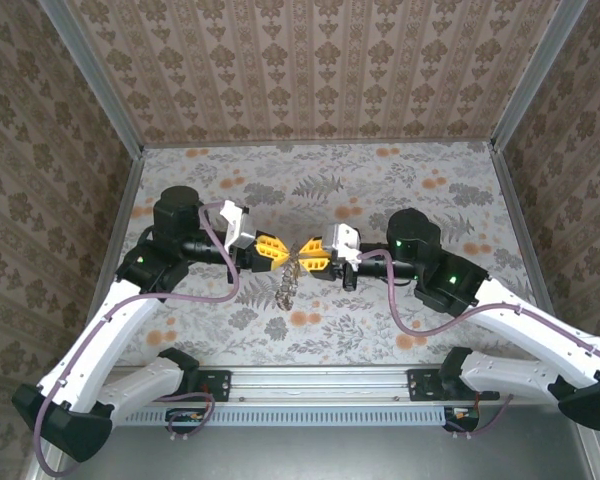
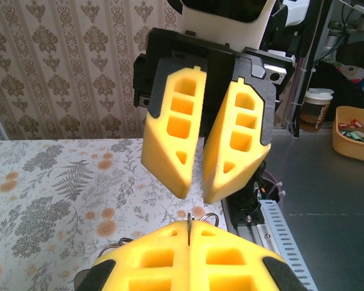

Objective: Put the keys on the keyring

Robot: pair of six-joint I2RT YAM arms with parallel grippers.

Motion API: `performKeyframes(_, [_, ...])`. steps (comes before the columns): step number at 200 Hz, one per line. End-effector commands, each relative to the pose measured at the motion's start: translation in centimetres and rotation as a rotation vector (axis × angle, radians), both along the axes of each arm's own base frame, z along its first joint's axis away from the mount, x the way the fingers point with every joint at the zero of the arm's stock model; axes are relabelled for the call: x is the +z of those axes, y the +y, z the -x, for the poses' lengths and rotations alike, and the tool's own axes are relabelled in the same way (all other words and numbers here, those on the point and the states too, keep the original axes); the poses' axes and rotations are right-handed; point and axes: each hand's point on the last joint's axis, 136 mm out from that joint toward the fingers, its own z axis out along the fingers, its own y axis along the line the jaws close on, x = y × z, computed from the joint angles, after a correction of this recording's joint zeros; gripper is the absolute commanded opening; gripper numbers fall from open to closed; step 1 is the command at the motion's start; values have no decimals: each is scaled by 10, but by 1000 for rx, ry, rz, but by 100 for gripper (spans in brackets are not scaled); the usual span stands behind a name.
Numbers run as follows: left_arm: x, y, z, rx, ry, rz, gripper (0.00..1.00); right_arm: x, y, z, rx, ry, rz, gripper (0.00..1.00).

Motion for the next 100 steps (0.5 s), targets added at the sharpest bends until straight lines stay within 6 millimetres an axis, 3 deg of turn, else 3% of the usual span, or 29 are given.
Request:
performKeyframes(1, [8,2,11,-45,-18,33,0,22,3,9,58,-12,-52,19])
performKeyframes(100, [9,1,12,-50,-17,33,0,12,8,-6,8,3,-30,20])
